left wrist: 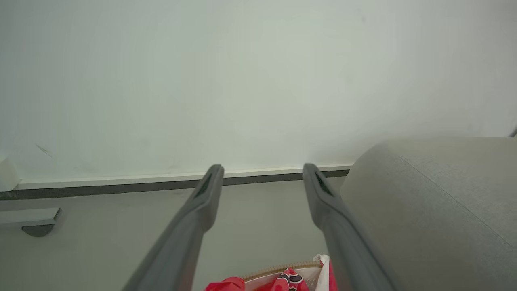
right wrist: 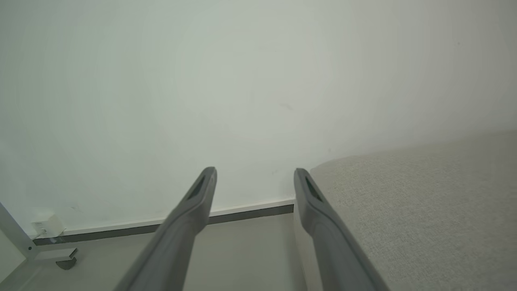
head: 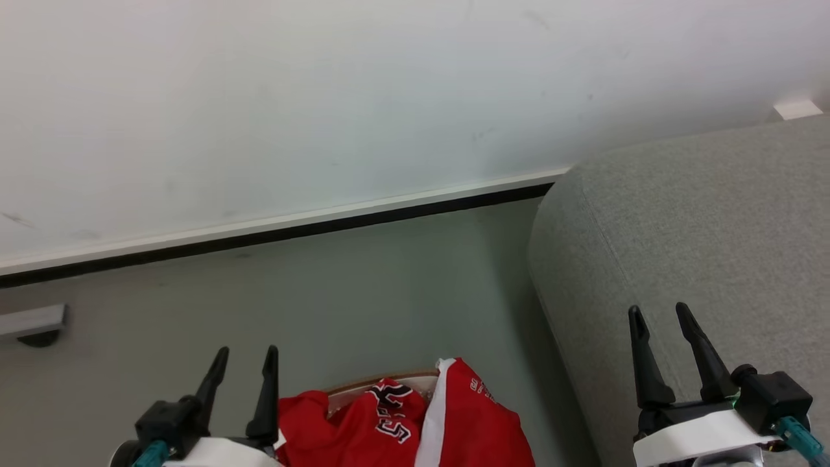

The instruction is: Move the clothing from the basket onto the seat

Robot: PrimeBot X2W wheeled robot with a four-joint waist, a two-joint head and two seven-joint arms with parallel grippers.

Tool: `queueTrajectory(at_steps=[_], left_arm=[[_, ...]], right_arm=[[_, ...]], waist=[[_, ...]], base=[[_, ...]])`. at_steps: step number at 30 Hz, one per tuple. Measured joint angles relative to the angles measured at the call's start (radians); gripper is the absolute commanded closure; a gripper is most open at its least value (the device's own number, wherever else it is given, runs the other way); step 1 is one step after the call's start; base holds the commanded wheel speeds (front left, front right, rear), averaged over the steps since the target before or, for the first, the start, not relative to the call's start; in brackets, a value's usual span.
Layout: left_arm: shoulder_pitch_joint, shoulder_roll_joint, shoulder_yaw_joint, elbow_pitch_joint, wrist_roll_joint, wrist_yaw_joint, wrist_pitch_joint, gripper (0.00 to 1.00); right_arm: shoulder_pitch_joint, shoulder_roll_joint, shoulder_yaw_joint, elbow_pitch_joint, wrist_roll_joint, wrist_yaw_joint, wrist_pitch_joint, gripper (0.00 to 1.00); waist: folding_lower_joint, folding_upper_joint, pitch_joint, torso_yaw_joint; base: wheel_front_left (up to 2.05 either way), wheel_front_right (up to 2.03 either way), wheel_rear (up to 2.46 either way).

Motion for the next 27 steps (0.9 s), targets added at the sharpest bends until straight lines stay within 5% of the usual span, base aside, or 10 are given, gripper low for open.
queueTrajectory(at_steps=[11, 27], left_arm=[[-0.123, 0.025, -0.065, 0.349, -0.019, -0.014, 0.000, 0.00], [-0.386, 0.158, -0.363, 0.795, -0.123, -0.014, 0.125, 0.00]], right_arm=[[-0.037, -0.001, -0.013, -0.042, 0.023, 0.000, 0.000, 0.00], [-0.084, -0.001, -0.002, -0.119, 0.097, 0.000, 0.000, 0.00]], waist=[[0.0000, 0.0000, 0.113, -0.114], [0.0001, 0.0000, 0.351, -0.252]], base=[[0.00, 0.00, 0.00], [0.00, 0.00, 0.00]])
